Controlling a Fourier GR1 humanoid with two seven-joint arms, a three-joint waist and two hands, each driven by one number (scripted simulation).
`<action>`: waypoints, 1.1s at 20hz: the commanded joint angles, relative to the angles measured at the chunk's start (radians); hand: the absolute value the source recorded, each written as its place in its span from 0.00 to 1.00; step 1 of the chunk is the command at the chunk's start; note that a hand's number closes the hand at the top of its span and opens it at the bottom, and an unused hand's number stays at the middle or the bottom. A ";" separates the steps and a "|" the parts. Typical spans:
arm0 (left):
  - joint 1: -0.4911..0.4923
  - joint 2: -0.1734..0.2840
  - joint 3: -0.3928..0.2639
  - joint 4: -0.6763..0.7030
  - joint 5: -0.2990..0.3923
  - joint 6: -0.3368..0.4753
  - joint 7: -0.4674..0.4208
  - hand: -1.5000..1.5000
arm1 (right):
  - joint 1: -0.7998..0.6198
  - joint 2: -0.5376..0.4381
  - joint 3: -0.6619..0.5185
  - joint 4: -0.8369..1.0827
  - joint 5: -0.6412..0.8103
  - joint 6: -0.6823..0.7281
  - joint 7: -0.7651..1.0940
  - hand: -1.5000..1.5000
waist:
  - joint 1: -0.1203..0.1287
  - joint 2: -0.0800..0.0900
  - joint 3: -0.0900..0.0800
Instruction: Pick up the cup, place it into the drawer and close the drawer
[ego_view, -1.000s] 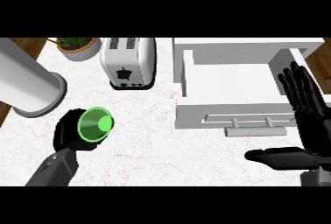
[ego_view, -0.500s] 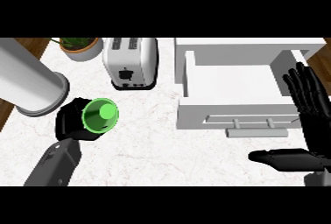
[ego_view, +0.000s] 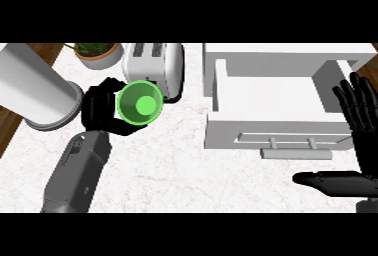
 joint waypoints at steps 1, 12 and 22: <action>-0.019 -0.036 -0.056 -0.191 0.003 0.044 0.126 1.00 | -0.004 0.033 0.037 -0.019 0.038 -0.033 0.017 0.00 | 0.000 0.001 -0.001; -0.303 -0.088 -0.215 -0.284 -0.016 0.328 0.477 1.00 | -0.004 -0.002 -0.009 -0.003 -0.018 0.014 0.009 0.00 | -0.022 0.008 -0.001; -0.582 -0.088 -0.283 -0.011 0.082 0.483 0.533 1.00 | -0.001 -0.006 -0.026 0.050 -0.007 0.030 -0.060 0.00 | -0.036 0.013 -0.001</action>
